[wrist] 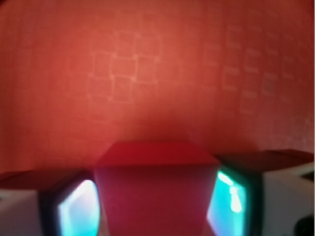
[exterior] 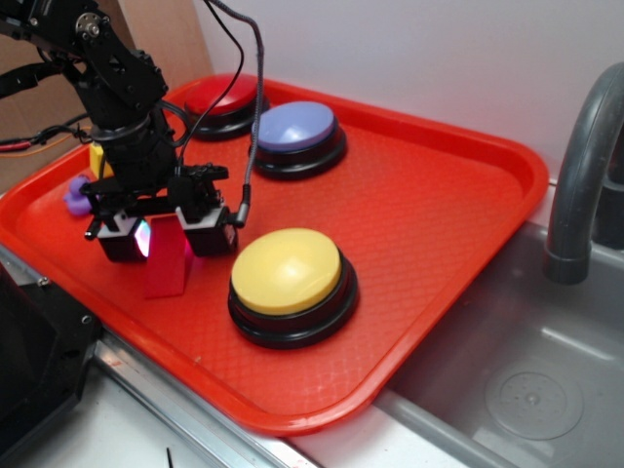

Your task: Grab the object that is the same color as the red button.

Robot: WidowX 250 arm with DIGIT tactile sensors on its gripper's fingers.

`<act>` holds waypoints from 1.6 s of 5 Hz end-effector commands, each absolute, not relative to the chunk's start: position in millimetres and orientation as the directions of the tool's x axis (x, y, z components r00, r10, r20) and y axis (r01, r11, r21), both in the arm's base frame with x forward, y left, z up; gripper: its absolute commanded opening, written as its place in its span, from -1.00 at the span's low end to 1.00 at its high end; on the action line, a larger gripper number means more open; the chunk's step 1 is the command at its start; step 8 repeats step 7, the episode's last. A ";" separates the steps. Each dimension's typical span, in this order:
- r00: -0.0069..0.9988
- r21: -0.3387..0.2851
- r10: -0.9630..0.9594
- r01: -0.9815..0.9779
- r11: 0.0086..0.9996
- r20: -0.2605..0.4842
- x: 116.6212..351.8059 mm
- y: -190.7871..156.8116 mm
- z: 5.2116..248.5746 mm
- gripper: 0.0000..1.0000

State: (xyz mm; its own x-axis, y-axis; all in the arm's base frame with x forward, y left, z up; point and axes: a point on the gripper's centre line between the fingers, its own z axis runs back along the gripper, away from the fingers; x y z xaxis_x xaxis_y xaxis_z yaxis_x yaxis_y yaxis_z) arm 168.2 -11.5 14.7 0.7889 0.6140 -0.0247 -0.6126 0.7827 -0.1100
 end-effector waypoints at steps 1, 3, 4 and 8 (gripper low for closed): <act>0.829 -0.164 0.559 -0.550 0.819 0.007 166.6 -0.6 32.9 -1.00; 0.903 -0.150 0.406 -0.386 0.910 0.141 154.5 33.5 133.8 -1.00; 0.920 -0.091 0.366 -0.356 0.930 0.144 159.3 44.0 175.6 -1.00; 0.938 -0.008 0.333 -0.334 0.943 0.102 164.0 41.3 173.7 -1.00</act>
